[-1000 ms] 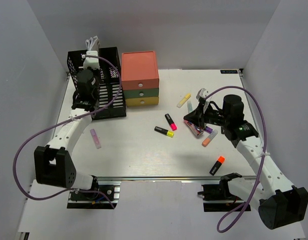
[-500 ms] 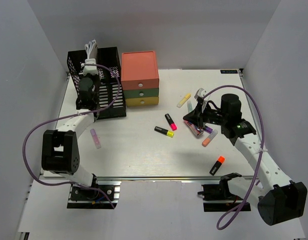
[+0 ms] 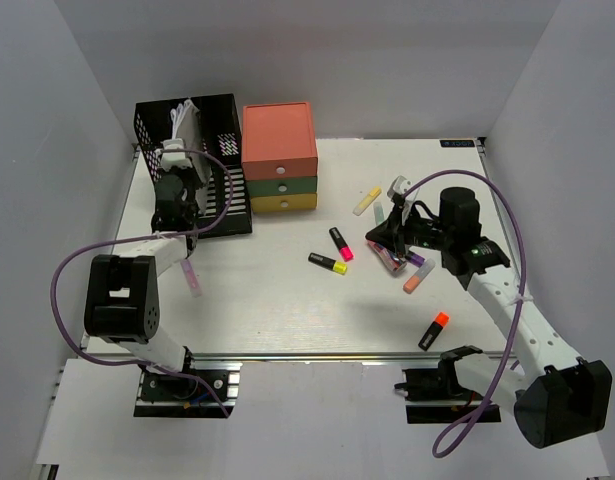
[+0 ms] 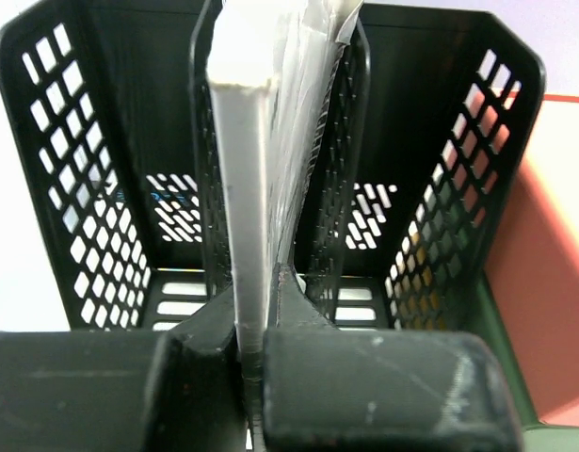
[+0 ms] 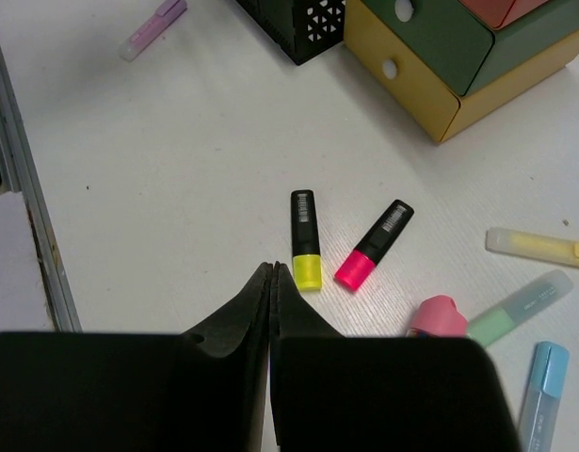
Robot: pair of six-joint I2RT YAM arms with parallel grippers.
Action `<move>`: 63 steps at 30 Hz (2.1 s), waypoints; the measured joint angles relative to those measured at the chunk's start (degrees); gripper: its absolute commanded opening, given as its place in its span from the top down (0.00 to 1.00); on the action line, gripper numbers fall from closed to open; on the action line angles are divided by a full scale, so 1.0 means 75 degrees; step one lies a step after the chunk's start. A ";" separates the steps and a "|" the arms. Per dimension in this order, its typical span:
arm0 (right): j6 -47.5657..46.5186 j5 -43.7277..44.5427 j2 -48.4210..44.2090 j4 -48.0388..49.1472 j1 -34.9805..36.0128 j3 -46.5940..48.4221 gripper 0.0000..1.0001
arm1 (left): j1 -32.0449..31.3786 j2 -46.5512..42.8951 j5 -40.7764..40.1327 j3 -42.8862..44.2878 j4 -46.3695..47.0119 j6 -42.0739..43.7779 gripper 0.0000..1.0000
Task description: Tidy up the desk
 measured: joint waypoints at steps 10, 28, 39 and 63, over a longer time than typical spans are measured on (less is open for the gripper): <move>-0.0146 0.0026 0.0085 -0.0020 0.0000 0.0000 0.76 | -0.0003 -0.0236 0.0032 -0.0099 0.0224 -0.0259 0.11; 0.0271 0.0023 0.1131 0.0047 0.0667 0.0003 0.56 | 0.0023 -0.5598 0.0877 -0.0303 -0.3803 -0.2206 0.46; 0.3322 0.2302 0.3357 0.0787 0.2445 0.1687 0.45 | 0.0023 -0.6956 0.3028 -0.1804 -0.6653 -0.1647 0.18; 0.7941 0.5642 0.7338 0.0915 0.3054 0.6382 0.50 | -0.0111 -0.7632 0.2122 -0.1932 -0.7901 -0.1032 0.13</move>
